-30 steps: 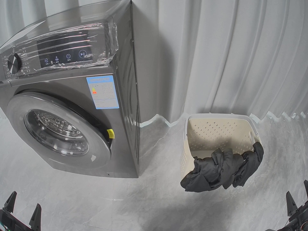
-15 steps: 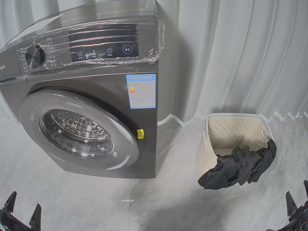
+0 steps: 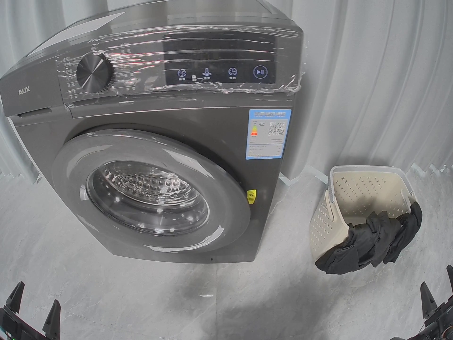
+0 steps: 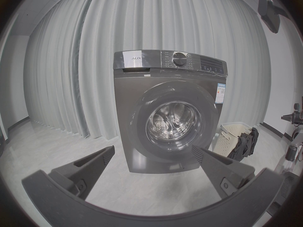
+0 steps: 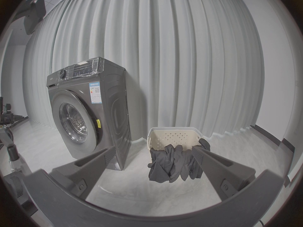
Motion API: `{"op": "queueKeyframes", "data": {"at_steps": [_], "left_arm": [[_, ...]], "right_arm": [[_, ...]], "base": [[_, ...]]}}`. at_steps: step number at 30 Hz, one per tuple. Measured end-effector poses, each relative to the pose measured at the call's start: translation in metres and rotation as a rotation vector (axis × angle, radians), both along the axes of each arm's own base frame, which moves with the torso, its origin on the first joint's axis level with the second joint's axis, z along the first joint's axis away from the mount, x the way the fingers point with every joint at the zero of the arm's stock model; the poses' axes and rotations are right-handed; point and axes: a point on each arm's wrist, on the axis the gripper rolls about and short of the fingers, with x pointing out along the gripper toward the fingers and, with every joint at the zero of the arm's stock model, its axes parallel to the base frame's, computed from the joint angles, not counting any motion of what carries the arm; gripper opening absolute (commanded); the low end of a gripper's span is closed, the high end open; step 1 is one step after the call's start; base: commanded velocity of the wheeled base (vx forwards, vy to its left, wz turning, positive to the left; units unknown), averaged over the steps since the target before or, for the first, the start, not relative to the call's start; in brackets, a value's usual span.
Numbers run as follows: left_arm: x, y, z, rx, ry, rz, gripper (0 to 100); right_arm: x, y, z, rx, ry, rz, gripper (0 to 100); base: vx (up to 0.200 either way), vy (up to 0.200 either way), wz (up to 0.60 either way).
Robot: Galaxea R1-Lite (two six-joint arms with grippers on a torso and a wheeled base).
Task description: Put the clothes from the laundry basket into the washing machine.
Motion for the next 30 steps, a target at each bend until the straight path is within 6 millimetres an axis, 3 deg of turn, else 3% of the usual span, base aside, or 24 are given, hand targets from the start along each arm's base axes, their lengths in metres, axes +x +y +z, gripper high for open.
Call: {"op": "queueKeyframes", "data": {"at_steps": [14,27,30], "left_arm": [[0.0,0.0,0.0,0.0,0.0,0.0,100],[0.0,0.0,0.0,0.001,0.0,0.0,100],[0.0,0.0,0.0,0.001,0.0,0.0,100]], "right_arm": [[0.0,0.0,-0.0001,0.0,0.001,-0.002,100],[0.0,0.0,-0.0001,0.0,0.0,-0.002,100],[0.0,0.0,-0.0001,0.0,0.001,-0.001,100]], "base": [[0.0,0.2,0.0],[0.0,0.0,0.0],[-0.2,0.0,0.0]]}}
